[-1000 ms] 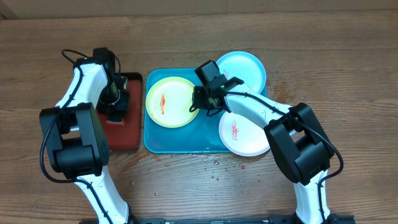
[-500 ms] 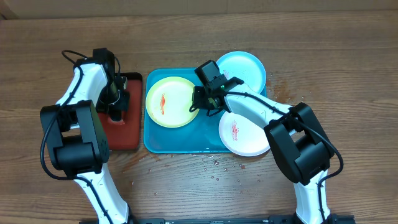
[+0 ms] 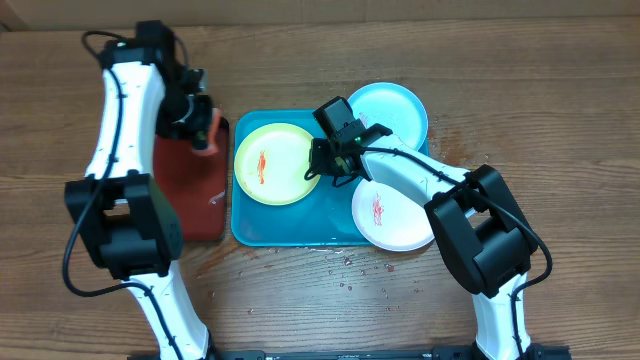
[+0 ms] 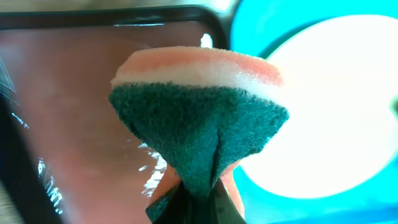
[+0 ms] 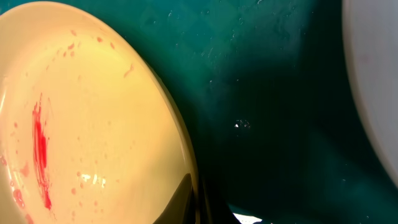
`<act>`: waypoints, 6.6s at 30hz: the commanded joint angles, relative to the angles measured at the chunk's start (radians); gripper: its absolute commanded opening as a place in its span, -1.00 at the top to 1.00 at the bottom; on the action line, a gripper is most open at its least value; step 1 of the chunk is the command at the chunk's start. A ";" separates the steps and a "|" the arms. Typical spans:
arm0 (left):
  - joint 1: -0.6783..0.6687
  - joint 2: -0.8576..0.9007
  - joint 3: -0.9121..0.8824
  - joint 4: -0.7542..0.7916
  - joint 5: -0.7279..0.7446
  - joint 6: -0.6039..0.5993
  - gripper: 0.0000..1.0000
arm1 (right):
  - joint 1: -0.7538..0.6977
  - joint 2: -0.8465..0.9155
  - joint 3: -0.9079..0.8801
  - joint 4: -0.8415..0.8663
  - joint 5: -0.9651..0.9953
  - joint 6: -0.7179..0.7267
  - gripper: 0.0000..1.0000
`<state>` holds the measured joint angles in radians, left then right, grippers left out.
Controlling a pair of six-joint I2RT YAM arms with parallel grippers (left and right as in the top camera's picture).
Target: Clean dirty plates on tray and stack at the side
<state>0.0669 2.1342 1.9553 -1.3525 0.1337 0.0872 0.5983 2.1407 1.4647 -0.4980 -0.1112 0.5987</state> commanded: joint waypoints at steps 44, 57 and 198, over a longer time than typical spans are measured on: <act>-0.342 -0.010 -0.449 0.372 0.242 0.114 0.91 | 0.006 0.029 0.014 -0.005 -0.018 0.004 0.93; -0.317 -0.010 -0.449 0.647 -0.348 -0.297 0.92 | 0.006 0.029 0.014 -0.008 -0.021 0.004 0.93; -0.255 -0.010 0.460 -0.249 -0.312 -0.457 0.92 | 0.496 -0.306 0.063 -0.435 1.603 -0.083 0.92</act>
<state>-0.1879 2.1395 2.3955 -1.6016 -0.1867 -0.3672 1.0889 1.8431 1.5097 -0.9356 1.4460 0.5110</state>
